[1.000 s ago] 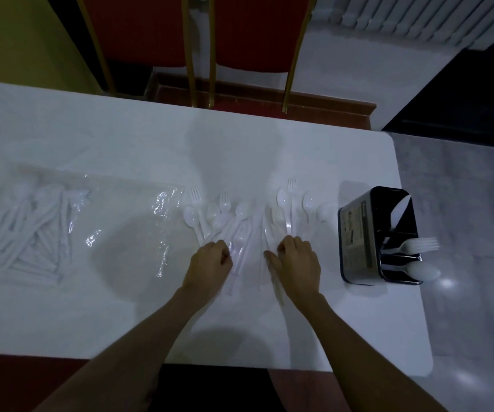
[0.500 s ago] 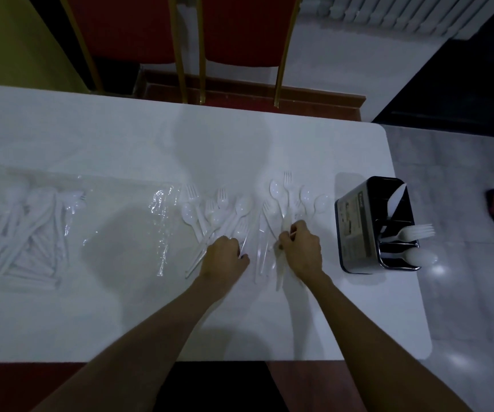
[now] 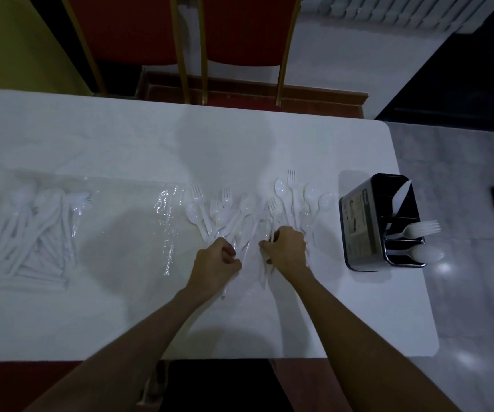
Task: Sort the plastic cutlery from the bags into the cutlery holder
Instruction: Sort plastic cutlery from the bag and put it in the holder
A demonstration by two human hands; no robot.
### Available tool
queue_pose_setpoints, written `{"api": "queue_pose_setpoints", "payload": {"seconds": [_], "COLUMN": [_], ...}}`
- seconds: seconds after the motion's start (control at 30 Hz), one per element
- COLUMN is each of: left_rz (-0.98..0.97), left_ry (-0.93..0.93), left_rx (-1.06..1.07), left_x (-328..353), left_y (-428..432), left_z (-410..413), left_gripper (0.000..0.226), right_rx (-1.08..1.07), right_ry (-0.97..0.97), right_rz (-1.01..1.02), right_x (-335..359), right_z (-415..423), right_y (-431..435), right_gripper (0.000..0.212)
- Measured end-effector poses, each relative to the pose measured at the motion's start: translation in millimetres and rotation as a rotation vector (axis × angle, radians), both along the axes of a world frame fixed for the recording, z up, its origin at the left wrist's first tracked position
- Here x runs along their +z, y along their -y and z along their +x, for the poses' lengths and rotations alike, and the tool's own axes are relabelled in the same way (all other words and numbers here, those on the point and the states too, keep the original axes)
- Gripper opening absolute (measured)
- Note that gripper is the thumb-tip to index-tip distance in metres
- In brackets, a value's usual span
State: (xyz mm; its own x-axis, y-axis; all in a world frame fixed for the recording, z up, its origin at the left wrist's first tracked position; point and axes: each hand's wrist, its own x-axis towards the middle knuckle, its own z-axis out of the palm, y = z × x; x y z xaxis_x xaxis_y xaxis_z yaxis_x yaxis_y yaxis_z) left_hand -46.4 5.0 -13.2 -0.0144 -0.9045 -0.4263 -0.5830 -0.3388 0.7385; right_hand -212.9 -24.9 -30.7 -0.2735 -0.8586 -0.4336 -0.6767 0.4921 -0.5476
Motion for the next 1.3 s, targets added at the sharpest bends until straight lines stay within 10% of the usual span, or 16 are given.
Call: {"api": "queue_pose_setpoints", "payload": {"seconds": [1.3], "left_rz": [-0.013], "left_ry": [0.069], "left_rx": [-0.024], "left_x": [-2.4], "left_y": [9.7], "left_z": [6.9], "left_gripper": [0.019], "right_rx": [-0.181], "right_ry": [0.272], "right_rz": [0.079], "right_x": [6.1], "right_z": [23.9], "right_y": [13.8], "right_gripper": [0.038]}}
